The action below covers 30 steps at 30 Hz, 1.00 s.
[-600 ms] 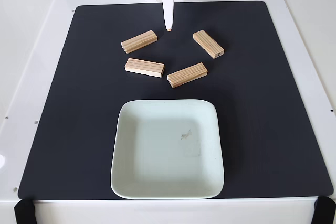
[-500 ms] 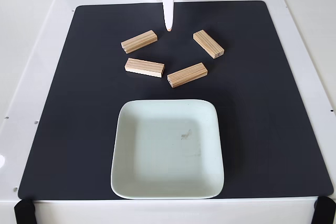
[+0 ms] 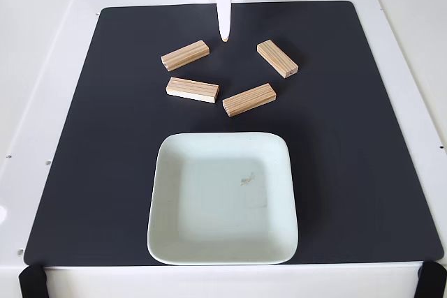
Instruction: Pick up the wooden block and place them on the plate.
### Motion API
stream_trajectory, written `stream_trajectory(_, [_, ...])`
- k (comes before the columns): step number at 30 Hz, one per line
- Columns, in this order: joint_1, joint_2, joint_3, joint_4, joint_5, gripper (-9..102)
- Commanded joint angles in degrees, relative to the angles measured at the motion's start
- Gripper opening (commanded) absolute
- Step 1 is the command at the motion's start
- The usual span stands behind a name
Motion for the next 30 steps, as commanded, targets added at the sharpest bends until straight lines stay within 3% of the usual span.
stream_trajectory(1, [0.09,-0.18,-1.85,-0.79,-0.35,0])
stream_trajectory(30, [0.35,-0.26,-1.93,-0.79,-0.09,0])
